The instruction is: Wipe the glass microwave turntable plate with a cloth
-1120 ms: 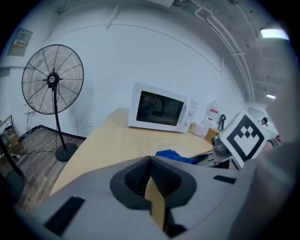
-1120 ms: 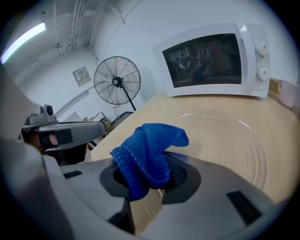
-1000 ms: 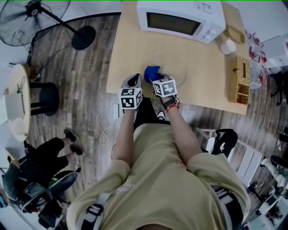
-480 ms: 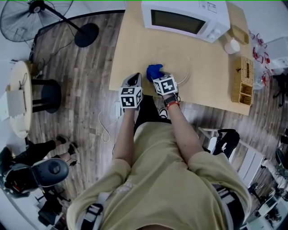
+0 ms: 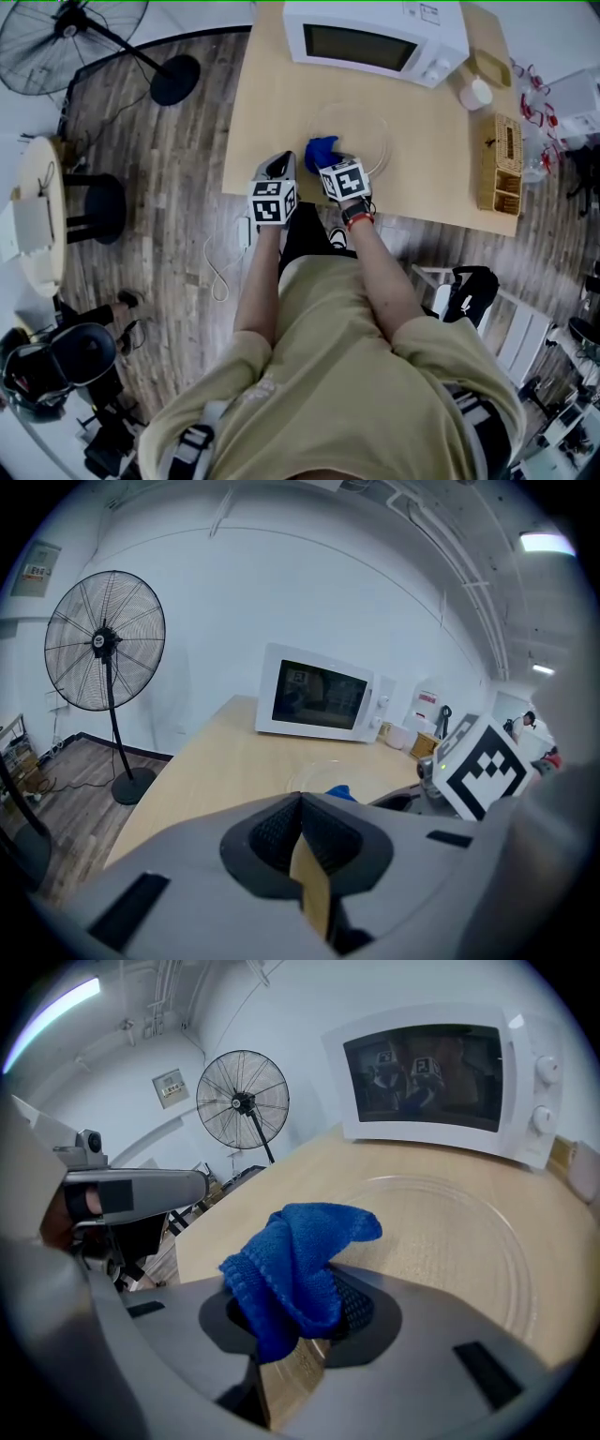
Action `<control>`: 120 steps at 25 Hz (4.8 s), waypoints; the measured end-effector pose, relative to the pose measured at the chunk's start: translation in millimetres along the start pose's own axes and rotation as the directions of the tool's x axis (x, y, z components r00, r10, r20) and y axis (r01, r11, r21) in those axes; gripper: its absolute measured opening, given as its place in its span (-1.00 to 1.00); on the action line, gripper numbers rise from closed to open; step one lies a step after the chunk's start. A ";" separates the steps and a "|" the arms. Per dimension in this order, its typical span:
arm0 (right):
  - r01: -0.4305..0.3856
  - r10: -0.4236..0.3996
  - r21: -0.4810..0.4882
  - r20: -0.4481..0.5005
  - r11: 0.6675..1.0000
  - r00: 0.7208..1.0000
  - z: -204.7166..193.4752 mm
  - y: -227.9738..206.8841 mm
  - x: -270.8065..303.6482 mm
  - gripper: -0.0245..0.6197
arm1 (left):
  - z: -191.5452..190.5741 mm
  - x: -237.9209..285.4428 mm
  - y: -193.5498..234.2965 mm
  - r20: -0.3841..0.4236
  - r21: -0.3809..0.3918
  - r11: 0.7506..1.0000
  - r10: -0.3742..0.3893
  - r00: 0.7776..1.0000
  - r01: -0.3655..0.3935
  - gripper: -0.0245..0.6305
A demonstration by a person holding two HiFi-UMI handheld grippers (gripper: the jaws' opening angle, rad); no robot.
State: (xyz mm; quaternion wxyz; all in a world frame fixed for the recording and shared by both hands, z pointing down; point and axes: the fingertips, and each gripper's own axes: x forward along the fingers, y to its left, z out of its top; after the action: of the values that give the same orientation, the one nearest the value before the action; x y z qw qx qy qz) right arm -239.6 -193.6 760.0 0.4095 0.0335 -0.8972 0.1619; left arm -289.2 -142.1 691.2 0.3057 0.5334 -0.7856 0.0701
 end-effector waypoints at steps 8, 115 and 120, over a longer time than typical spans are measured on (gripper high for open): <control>0.027 -0.027 0.007 0.009 1.000 1.000 -5.3 -20.6 -10.5 -0.51 | 1.3 12.6 -17.7 -0.005 0.006 1.000 -0.024 1.000 0.024 -0.87; -0.045 0.044 -0.050 -0.007 0.998 0.999 -29.3 12.4 -20.1 -0.50 | -19.5 -3.4 -25.3 0.014 -0.075 0.997 0.003 1.000 -0.002 -0.87; -0.037 0.036 -0.037 -0.007 0.999 0.999 -32.5 4.4 -25.1 -0.50 | -20.1 -0.8 -33.1 0.005 -0.061 0.998 -0.007 1.000 0.007 -0.87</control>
State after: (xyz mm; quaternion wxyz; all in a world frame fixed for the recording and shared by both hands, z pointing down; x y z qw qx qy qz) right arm -200.4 -181.0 760.0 0.4099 0.0090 -0.8992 0.1528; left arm -251.7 -146.6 699.7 0.3200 0.5268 -0.7862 0.0437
